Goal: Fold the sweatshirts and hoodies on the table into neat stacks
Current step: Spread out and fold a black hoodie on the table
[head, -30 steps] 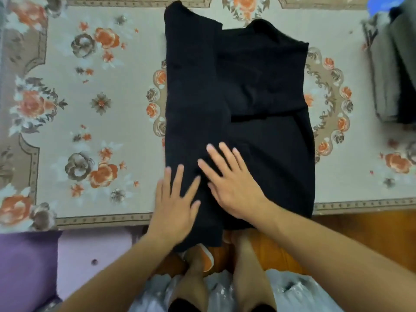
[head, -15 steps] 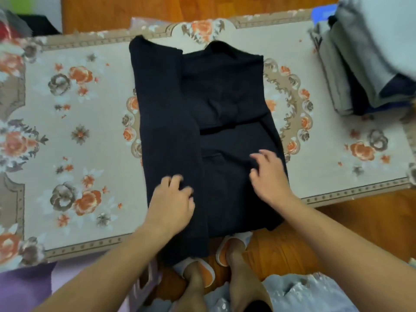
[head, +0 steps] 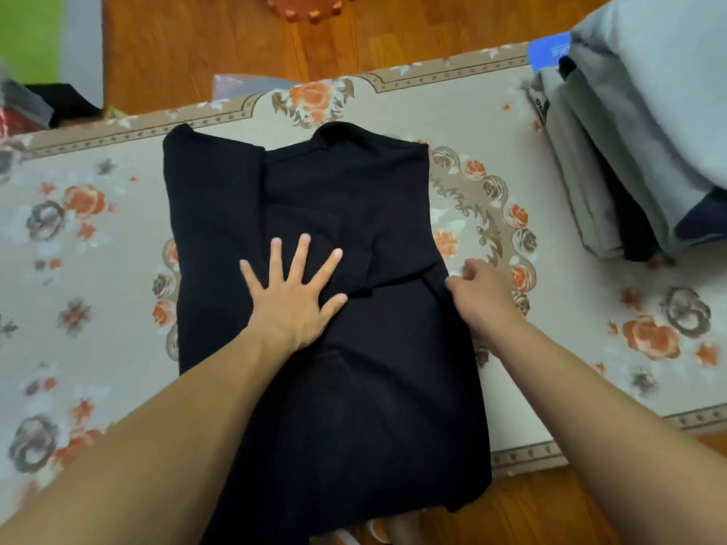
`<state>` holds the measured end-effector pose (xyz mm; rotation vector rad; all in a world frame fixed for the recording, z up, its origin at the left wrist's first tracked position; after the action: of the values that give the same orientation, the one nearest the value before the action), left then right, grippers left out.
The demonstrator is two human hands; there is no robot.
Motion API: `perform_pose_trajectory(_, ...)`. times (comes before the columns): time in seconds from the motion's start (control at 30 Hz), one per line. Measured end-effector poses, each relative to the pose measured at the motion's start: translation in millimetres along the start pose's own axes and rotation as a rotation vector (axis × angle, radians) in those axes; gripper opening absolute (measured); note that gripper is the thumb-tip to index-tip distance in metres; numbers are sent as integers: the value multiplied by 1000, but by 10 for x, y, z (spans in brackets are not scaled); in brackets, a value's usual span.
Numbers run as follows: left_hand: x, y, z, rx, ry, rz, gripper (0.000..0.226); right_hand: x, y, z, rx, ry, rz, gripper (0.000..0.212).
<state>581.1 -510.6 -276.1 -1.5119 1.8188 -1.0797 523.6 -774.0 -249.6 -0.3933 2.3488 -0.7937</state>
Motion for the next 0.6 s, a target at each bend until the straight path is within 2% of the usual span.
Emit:
perform_pose_trajectory(0.03,3,26,35,-15,-20,18,71,-48,16,47,-5,-23,-7,5)
perform_pose_trajectory(0.1,9,35,70,-53,-39,25,75,-119,71,120,-40,-52,40,8)
perform_pose_trajectory(0.17,5,-11,79,-102,-36,8,79,-187,123,135,-114,-71,181,38)
perform_pose_trajectory(0.2,5,-38,87,-127,-32,2,81,-220,139,123,-146,-76,259,43)
perform_pose_trajectory(0.3,-2,-97,91,-207,-32,-21,90,-292,169,64,-286,-45,461,32)
perform_pose_trajectory(0.37,-13,-160,91,-274,-25,-79,94,-356,156,8,-406,6,583,34)
perform_pose_trajectory(0.43,-44,-300,102,-356,-6,-248,89,-459,132,-71,-445,-35,570,44)
perform_pose_trajectory(0.5,-142,-430,139,-427,9,-528,77,-642,130,-240,-413,-176,444,58)
perform_pose_trajectory(0.53,-213,-521,159,-435,-2,-717,70,-778,150,-360,-393,-257,372,66)
perform_pose_trajectory(0.6,-417,-694,132,-376,-74,-1242,58,-1082,309,-608,-320,-373,128,82)
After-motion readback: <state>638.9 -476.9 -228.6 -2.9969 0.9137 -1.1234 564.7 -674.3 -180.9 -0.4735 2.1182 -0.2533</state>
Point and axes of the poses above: each hand's wrist, its own z-axis towards the middle knuckle, its own y-axis out of the palm, x = y × z, the point moved 2 cm from there along z, towards the middle knuckle, and after that the axes turned 8 degrees about -z, right-handed, at the moved point
